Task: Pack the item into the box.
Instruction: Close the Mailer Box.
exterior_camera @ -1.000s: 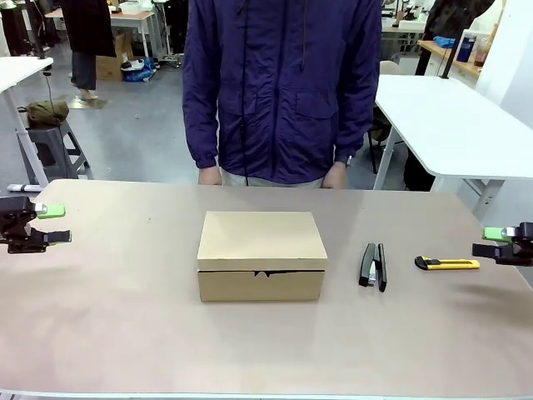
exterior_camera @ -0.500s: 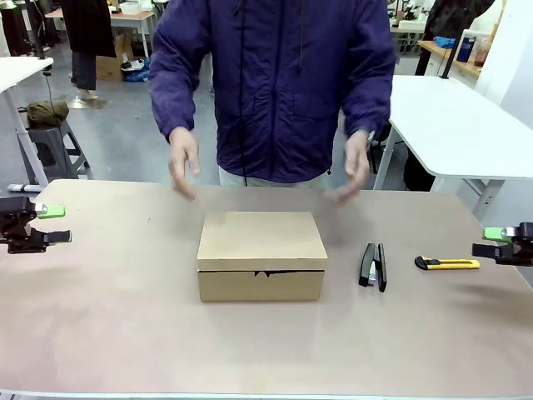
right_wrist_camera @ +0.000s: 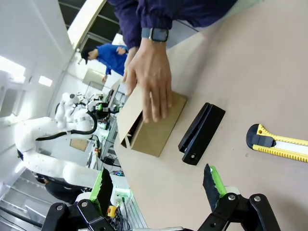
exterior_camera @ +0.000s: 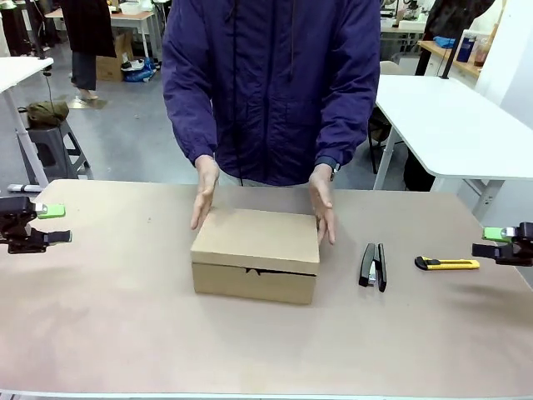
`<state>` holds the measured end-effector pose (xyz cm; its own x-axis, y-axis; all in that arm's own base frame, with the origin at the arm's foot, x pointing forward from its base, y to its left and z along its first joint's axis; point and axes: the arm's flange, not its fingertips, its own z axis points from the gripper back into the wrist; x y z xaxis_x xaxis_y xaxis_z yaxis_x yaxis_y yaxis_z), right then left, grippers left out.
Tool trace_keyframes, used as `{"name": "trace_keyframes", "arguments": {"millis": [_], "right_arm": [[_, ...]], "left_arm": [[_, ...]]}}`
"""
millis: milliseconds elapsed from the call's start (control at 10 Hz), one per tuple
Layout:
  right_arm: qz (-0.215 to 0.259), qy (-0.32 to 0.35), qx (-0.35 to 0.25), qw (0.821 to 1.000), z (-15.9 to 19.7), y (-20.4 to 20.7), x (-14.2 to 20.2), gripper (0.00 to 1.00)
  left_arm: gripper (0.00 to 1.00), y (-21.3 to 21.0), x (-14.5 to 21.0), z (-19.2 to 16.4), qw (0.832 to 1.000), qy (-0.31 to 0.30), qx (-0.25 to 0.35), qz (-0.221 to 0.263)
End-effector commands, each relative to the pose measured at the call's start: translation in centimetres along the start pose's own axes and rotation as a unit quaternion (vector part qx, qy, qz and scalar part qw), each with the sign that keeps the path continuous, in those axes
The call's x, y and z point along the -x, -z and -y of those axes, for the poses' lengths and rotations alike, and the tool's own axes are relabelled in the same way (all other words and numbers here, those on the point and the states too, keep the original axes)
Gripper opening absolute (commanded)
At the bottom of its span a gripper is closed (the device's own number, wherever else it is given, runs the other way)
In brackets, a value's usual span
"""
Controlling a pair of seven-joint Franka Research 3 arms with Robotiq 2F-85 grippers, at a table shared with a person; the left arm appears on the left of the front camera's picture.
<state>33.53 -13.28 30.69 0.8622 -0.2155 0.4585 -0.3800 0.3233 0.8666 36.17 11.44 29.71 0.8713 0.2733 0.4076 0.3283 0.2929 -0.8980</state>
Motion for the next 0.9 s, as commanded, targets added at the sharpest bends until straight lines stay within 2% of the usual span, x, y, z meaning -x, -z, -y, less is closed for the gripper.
{"name": "trace_keyframes", "arguments": {"millis": [0, 800], "right_arm": [[-0.001, -0.007, 0.006, 1.000, -0.30, 0.10, -0.18, 1.00], [-0.001, -0.007, 0.006, 1.000, -0.30, 0.10, -0.18, 1.00]], "left_arm": [[1.00, 0.04, 0.34, 0.40, 1.000, 0.003, -0.003, 0.000], [1.00, 0.04, 0.34, 0.40, 1.000, 0.003, -0.003, 0.000]]}}
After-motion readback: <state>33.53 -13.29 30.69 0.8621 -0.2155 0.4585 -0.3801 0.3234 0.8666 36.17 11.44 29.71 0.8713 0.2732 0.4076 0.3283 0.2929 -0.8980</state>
